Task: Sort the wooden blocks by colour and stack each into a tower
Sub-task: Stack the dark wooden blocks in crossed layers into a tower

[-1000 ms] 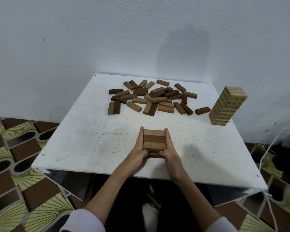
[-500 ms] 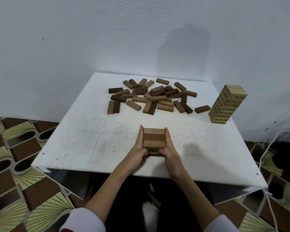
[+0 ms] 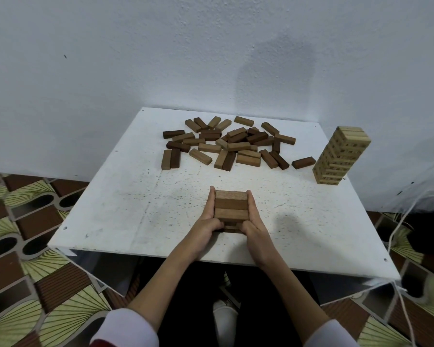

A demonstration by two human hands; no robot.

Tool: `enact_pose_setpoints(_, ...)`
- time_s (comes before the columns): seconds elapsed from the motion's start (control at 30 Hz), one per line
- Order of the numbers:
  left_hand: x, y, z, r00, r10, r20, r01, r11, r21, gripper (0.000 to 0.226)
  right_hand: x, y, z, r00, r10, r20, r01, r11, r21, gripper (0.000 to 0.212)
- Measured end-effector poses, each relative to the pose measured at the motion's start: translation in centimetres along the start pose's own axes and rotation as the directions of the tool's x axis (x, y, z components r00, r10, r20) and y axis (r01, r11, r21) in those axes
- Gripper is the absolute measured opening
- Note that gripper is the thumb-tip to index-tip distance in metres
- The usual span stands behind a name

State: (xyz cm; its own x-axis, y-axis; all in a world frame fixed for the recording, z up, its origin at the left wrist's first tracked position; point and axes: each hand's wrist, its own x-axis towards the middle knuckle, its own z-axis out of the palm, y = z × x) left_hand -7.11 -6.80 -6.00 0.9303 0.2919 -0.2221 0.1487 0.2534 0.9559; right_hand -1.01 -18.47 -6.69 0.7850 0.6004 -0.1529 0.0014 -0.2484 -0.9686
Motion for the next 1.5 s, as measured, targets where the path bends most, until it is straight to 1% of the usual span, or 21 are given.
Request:
enact_pose_setpoints(0.27, 0.0, 0.0, 0.0, 1.000, -0.004, 0.006, 0.004, 0.999, -0.037, 0.085, 0.1, 0.2, -0.1, 1.000, 0.006, 0.012, -0.006, 1.000, 0.026, 0.081)
enact_pose_setpoints(0.33, -0.1, -0.1, 0.0, 1.000, -0.006, 0.015, 0.006, 1.000, 0.015, 0.087, 0.2, 0.3, -0.2, 1.000, 0.017, 0.017, -0.017, 0.999, 0.029, 0.081)
enact_pose_setpoints(0.43, -0.2, 0.0, -0.2, 1.000, -0.011, 0.015, 0.008, 0.984, 0.180, 0.095, 0.6, 0.7, -0.1, 0.999, 0.025, 0.020, -0.025, 1.000, 0.016, 0.082)
enact_pose_setpoints(0.5, -0.2, 0.0, -0.3, 1.000, -0.007, 0.020, 0.001, 0.967, 0.256, 0.100, 0.7, 0.9, -0.1, 0.999, 0.024, 0.023, -0.024, 1.000, 0.010, 0.081)
enact_pose_setpoints(0.57, -0.1, -0.1, -0.5, 1.000, -0.009, 0.016, 0.004, 0.958, 0.288, 0.102, 0.8, 1.0, -0.1, 0.999, 0.019, 0.026, -0.020, 1.000, 0.011, 0.080)
enact_pose_setpoints(0.7, 0.0, -0.2, -0.6, 1.000, -0.013, 0.019, 0.007, 0.954, 0.301, 0.102, 0.7, 0.8, -0.2, 0.999, 0.017, 0.037, -0.017, 1.000, 0.020, 0.082)
enact_pose_setpoints(0.83, 0.0, -0.1, -0.5, 1.000, -0.015, 0.022, 0.008, 0.954, 0.300, 0.100, 0.5, 0.4, -0.3, 0.998, 0.039, 0.047, -0.042, 0.997, 0.065, 0.088)
enact_pose_setpoints(1.0, -0.1, 0.0, -0.3, 0.999, -0.007, 0.031, -0.001, 0.963, 0.268, 0.096, 0.4, 0.3, -0.3, 0.998, 0.030, 0.046, -0.034, 0.996, 0.088, 0.089)
enact_pose_setpoints(1.17, 0.0, -0.4, -0.4, 1.000, 0.009, 0.028, -0.012, 0.993, 0.116, 0.086, 0.0, 0.1, -0.3, 1.000, 0.004, 0.020, -0.006, 0.993, 0.121, 0.086)
enact_pose_setpoints(1.3, 0.2, -0.6, -0.3, 1.000, 0.006, 0.026, -0.008, 0.997, 0.075, 0.083, -0.1, -0.2, -0.2, 1.000, -0.003, 0.017, 0.001, 0.997, 0.072, 0.084)
enact_pose_setpoints(1.5, 0.2, -0.6, -0.3, 1.000, -0.002, 0.025, 0.000, 0.997, 0.073, 0.080, -0.2, -0.3, -0.1, 1.000, -0.006, 0.018, 0.005, 0.999, 0.031, 0.082)
